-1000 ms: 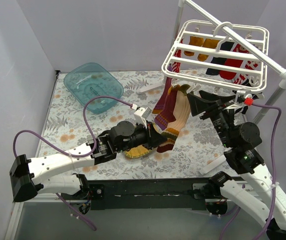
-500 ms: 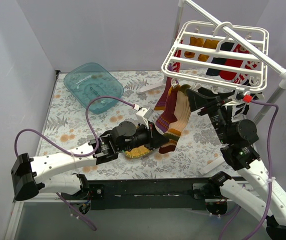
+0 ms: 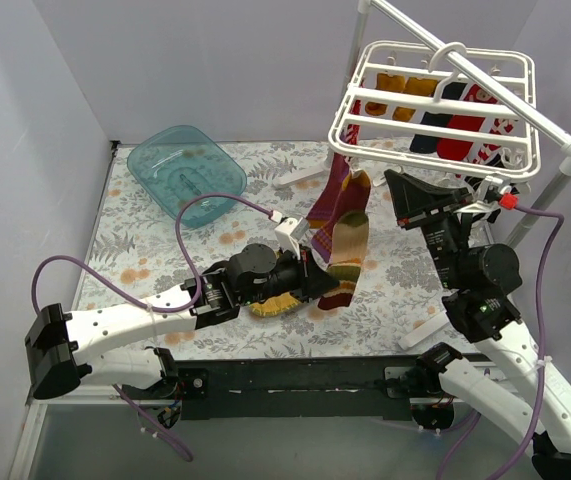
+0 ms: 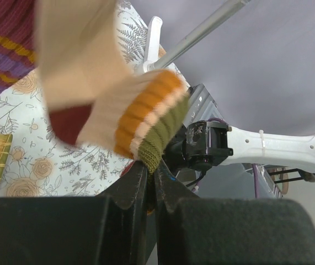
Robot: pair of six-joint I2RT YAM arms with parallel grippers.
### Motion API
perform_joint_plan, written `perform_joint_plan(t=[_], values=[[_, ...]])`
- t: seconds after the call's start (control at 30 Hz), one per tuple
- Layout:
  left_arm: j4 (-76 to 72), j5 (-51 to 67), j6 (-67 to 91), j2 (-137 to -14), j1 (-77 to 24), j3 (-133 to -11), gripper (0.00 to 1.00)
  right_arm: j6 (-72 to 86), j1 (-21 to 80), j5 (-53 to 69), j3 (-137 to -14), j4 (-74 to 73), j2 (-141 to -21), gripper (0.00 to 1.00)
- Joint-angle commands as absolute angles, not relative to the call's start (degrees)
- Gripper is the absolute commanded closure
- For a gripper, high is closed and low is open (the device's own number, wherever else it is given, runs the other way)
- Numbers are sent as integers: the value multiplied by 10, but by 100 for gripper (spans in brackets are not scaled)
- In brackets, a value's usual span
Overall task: Remove the socks clipped to the hanger
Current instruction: Remove the sock from the hanger, then place the sock in the bin.
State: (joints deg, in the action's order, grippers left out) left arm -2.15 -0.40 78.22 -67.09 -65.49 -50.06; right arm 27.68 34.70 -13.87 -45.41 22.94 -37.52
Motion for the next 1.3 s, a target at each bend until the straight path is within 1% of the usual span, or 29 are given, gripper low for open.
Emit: perform_joint_plan(t=[0.0,0.23,0.33,0.57,0.7,0.8,0.83,0.93,1.0,1.13,1.27], values=[[-23,-14,778,-650,-658,-493,100,282,348,-161,-459,260,-367,99],[-4,-58,759,-607,-659,-488,100,286,348,-159,-454,254,-362,99],[16,-98,754,-592,-659,-488,100,287,348,-156,-454,250,-363,99],[51,-234,757,-578,-658,-490,100,292,348,-152,-455,246,-364,99],[64,-350,727,-599,-654,-522,100,295,348,-153,-450,244,-359,99],[61,-371,700,-629,-622,-556,100,299,348,-150,-450,239,-359,99],[59,-353,699,-638,-583,-569,100,299,348,-150,-450,239,-358,99],[33,-316,692,-664,-509,-576,100,301,348,-149,-450,236,-358,99],[4,-324,672,-689,-484,-585,100,301,348,-149,-449,233,-355,99],[-13,-301,657,-744,-391,-634,100,301,349,-150,-449,227,-352,99],[-31,-290,645,-788,-340,-678,100,299,348,-155,-453,221,-349,99]])
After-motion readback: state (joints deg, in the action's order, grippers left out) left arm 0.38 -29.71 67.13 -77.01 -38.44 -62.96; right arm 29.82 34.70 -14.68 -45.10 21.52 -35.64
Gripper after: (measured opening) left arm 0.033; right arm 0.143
